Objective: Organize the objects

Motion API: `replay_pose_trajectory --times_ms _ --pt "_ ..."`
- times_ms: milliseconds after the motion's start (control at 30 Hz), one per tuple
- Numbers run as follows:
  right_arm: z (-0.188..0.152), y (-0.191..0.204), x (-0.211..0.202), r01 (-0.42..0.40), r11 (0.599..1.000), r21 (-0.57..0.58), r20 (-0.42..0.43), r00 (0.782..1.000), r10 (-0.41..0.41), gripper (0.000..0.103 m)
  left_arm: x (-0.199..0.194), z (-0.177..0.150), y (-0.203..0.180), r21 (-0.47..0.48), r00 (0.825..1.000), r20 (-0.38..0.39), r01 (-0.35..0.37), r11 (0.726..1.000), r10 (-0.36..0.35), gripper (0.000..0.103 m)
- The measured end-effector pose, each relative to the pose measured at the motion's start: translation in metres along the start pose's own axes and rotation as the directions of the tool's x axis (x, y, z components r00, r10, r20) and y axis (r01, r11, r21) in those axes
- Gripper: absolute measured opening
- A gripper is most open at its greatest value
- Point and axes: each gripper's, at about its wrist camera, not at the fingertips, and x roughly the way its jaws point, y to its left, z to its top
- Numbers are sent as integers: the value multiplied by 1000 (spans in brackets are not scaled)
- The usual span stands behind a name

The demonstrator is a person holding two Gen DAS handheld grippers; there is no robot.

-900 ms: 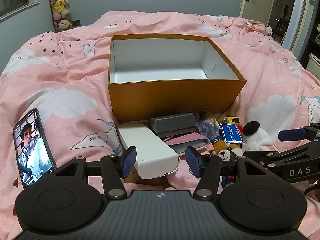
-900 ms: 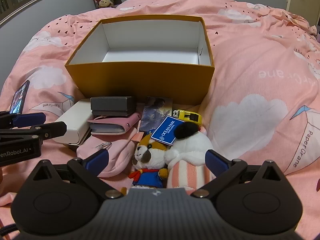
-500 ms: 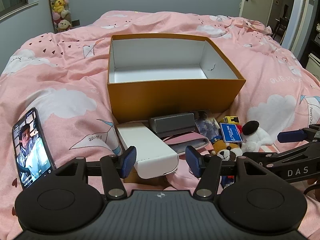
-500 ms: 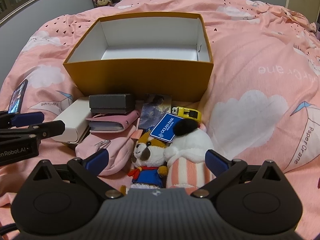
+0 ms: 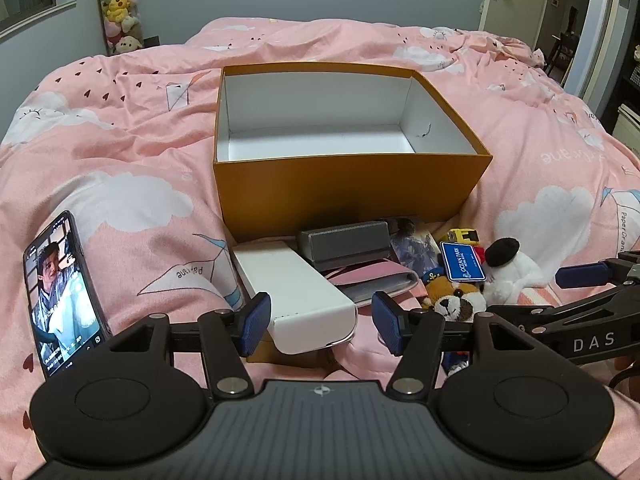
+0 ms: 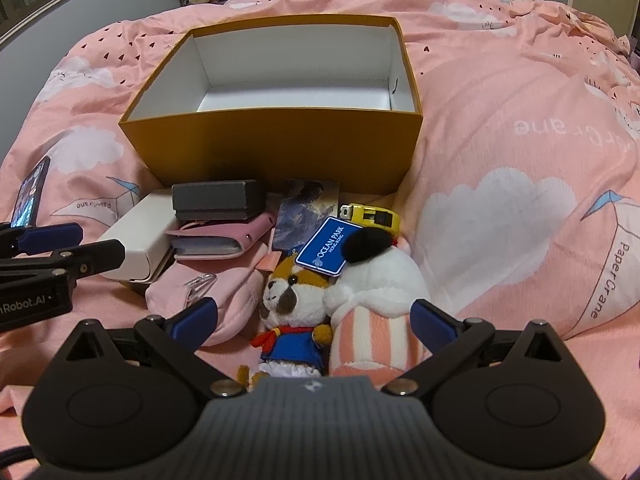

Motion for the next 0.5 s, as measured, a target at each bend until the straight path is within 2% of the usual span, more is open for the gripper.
replay_pose_trajectory --times_ms 500 --pt "-2 -3 1 -14 1000 14 -8 1000 14 102 2 0 1 -9 1000 -16 25 1000 -25 68"
